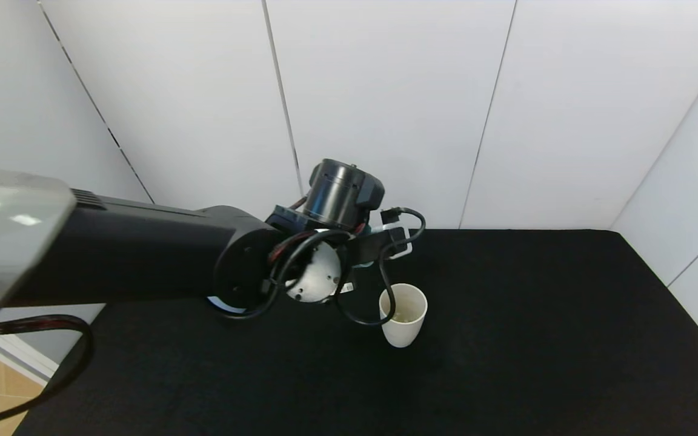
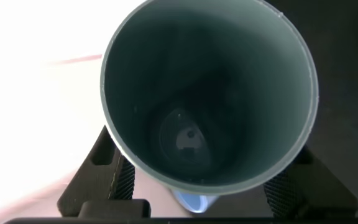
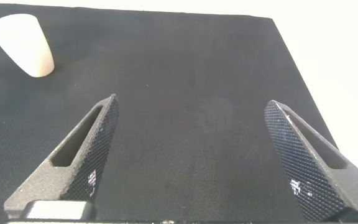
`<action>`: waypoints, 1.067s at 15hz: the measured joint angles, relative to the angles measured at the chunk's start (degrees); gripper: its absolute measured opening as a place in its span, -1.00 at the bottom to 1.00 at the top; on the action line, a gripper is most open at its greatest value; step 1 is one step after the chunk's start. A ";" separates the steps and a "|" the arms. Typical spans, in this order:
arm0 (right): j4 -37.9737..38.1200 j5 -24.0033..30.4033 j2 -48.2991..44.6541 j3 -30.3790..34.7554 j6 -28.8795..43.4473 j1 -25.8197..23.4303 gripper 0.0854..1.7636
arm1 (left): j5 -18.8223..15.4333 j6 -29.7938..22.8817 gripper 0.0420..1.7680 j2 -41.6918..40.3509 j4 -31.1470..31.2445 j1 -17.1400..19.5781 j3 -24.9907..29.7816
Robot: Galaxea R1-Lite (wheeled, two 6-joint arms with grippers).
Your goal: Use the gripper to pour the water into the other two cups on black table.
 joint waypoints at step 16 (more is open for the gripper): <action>-0.02 0.00 0.00 0.00 0.04 -0.02 0.94 | -43.02 -47.59 0.27 -12.02 -37.08 24.14 36.11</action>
